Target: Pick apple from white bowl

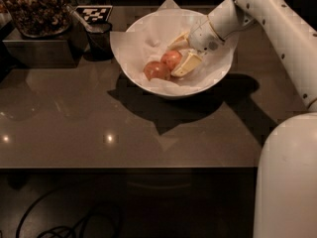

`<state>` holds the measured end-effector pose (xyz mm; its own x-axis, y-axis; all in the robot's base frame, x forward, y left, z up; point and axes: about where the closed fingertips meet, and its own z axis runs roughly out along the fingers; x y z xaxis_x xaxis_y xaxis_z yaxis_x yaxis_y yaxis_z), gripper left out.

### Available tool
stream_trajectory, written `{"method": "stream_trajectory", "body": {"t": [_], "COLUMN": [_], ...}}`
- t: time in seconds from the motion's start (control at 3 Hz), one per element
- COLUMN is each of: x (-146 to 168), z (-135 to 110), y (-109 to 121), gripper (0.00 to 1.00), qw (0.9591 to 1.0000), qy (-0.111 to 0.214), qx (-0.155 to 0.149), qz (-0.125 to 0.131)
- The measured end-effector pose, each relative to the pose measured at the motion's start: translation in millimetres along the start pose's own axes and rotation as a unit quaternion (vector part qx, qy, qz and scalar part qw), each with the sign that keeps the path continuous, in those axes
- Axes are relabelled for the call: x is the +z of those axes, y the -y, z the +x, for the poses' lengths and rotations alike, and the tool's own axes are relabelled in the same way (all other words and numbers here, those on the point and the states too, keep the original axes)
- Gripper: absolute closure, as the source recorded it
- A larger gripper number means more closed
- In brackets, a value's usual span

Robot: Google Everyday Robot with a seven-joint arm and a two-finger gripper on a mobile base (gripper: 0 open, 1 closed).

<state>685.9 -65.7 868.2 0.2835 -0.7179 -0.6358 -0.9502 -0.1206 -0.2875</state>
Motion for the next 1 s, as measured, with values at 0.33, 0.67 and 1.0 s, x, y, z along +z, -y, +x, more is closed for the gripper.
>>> {"method": "stream_trajectory", "body": {"t": [0.33,0.67,1.0], "x": [0,-2,-13], "z": [1,2,-5], "y": [-2,-3,-3], "gripper": [1.00,1.00,1.00], "qw": [1.0000,0.9999,0.9990], "qy": [0.001,0.007,0.034], "qx": [0.001,0.007,0.028], "qz": [0.003,0.005,0.007]}}
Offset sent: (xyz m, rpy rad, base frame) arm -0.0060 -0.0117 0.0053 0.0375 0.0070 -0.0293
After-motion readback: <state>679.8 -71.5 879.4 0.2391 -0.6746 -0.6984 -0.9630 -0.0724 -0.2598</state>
